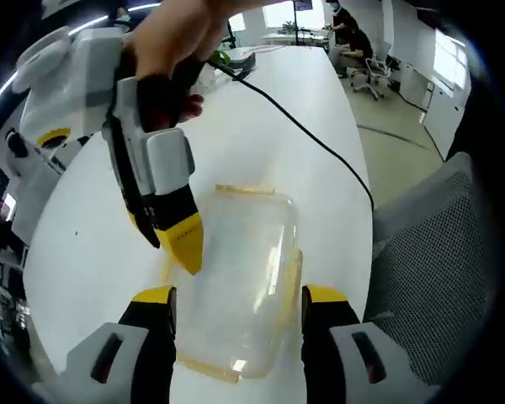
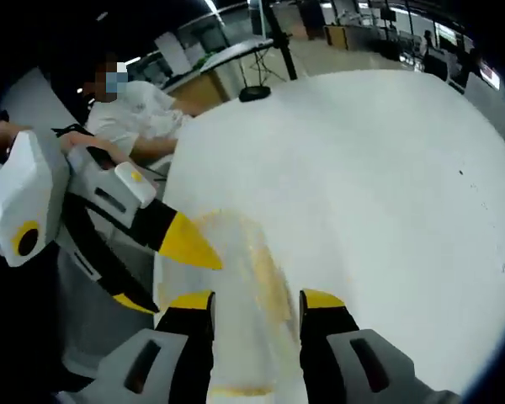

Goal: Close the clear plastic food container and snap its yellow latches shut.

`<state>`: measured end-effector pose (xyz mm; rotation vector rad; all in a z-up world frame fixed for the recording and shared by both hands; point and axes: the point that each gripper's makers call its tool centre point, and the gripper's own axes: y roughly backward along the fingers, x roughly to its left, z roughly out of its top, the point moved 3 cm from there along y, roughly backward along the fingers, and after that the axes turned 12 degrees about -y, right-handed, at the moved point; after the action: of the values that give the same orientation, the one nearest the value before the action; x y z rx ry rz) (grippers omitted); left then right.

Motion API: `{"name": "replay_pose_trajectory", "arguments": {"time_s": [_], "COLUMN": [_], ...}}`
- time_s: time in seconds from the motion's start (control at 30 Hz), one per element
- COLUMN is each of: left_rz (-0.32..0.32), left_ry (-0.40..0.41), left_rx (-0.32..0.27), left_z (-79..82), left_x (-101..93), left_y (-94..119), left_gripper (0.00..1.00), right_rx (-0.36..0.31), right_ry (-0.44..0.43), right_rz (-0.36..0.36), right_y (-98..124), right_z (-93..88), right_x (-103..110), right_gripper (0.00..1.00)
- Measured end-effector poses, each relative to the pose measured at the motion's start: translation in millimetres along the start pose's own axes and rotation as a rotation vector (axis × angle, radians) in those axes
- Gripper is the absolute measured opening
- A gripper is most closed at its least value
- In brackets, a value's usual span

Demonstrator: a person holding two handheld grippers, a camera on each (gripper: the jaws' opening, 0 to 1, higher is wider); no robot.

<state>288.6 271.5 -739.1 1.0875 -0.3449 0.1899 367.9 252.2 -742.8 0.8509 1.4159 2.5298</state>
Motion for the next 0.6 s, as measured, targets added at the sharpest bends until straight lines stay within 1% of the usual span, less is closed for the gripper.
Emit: {"name": "replay_pose_trajectory", "arguments": {"time_s": [0.03, 0.1, 0.13, 0.17, 0.23, 0.27, 0.33, 0.5, 0.53, 0.6], "left_rz": [0.004, 0.016, 0.028, 0.026, 0.015, 0.007, 0.008, 0.009, 0.009, 0.004], "left_ry": [-0.019, -0.024, -0.037, -0.037, -0.025, -0.021, -0.031, -0.034, -0.045, -0.04], "left_rx": [0.015, 0.001, 0.009, 0.017, 0.032, 0.032, 0.035, 0.034, 0.031, 0.03], "left_z": [0.3, 5.5, 5.2, 4.2, 1.9, 1.7, 1.5, 0.4, 0.4, -0.3], "left_x": [-2.5, -4.3, -2.9, -3.6, -4.5, -5.5, -4.4, -3.6, -3.4, -2.5], "left_y": [-2.1, -4.5, -5.7, -7.5, -11.0, -11.5, -11.9, -11.9, -12.2, -12.8], "left_gripper": [0.58, 0.58, 0.58, 0.6, 0.59, 0.59, 0.59, 0.57, 0.57, 0.57], "right_rx": [0.016, 0.028, 0.037, 0.046, 0.082, 0.11, 0.115, 0.139, 0.141, 0.145], "right_ry": [0.001, -0.002, -0.006, -0.011, 0.005, 0.021, 0.012, -0.003, -0.004, 0.01], "right_rz": [0.023, 0.055, 0.067, 0.073, 0.073, 0.061, 0.075, 0.078, 0.079, 0.083], "right_y": [-2.6, -5.6, -6.9, -8.5, -12.1, -13.3, -12.9, -11.7, -11.5, -11.7], "right_z": [-0.9, -0.1, -0.1, -0.3, -2.6, -5.4, -4.0, -4.3, -4.5, -5.0], "right_x": [1.6, 5.6, 6.9, 7.1, 5.5, 2.9, 4.4, 2.7, 2.6, 1.9], "right_gripper": [0.39, 0.38, 0.38, 0.38, 0.37, 0.37, 0.38, 0.35, 0.35, 0.34]}}
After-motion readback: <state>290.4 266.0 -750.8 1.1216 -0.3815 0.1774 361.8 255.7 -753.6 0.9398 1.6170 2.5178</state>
